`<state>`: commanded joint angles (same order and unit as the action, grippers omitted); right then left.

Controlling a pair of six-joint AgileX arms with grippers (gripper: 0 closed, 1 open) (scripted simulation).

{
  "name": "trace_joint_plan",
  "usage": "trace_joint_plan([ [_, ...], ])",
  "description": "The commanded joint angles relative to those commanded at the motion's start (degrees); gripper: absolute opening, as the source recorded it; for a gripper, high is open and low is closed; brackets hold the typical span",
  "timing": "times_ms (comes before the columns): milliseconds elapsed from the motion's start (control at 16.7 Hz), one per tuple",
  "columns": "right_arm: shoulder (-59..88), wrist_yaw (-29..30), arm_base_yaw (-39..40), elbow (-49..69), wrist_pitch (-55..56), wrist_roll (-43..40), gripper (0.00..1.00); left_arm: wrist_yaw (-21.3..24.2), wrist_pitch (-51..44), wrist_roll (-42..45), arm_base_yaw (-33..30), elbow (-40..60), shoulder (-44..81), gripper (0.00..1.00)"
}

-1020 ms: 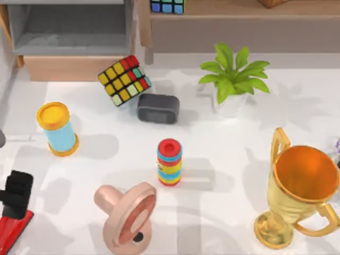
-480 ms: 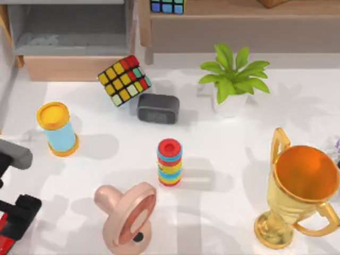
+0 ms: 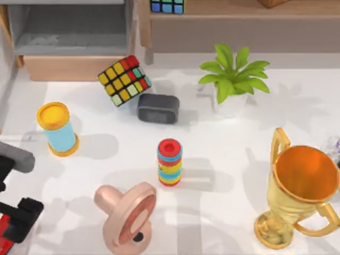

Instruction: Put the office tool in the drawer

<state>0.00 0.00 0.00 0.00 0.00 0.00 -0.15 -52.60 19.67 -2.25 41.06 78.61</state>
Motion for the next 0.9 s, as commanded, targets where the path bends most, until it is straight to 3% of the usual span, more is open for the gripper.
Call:
trace_joint_plan([
  [300, 0.00, 0.00, 0.00, 0.00, 0.00, 0.00, 1.00, -0.01, 10.26, 0.18, 0.10, -5.10, 4.63, 1.00],
  [600, 0.00, 0.00, 0.00, 0.00, 0.00, 0.00, 1.00, -0.01, 11.65, 0.22, 0.12, -5.98, 5.48, 1.00],
  [900, 0.00, 0.00, 0.00, 0.00, 0.00, 0.00, 1.00, -0.01, 11.65, 0.22, 0.12, -5.98, 5.48, 0.62],
])
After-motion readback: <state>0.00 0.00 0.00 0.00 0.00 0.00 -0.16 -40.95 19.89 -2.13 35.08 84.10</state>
